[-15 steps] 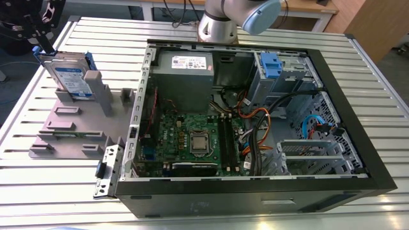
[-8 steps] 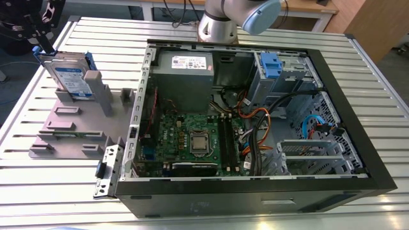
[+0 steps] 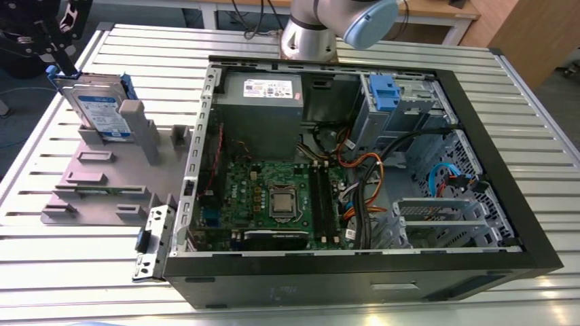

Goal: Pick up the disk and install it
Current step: 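Pick up the disk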

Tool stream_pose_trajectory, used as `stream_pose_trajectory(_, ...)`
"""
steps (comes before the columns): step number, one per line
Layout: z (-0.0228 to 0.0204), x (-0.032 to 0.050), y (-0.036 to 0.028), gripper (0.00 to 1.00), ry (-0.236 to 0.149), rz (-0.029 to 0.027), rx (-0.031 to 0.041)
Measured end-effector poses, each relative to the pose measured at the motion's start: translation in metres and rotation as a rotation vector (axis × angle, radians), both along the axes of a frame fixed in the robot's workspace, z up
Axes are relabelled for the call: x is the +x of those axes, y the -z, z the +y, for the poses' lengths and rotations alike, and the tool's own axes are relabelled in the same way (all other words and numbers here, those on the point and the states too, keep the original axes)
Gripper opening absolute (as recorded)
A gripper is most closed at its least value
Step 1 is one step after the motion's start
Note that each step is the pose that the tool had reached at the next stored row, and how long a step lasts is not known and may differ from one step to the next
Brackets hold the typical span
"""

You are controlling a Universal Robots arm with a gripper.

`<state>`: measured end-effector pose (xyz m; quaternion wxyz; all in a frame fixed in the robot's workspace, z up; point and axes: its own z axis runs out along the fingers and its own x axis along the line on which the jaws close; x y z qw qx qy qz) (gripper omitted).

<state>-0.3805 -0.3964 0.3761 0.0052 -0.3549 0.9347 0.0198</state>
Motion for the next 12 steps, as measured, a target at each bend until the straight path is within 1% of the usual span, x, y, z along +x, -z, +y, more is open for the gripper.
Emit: stream_pose_trajectory(12,0.0000,0.0000,0.0000,0.11,-0.016,0.0000,0.0000)
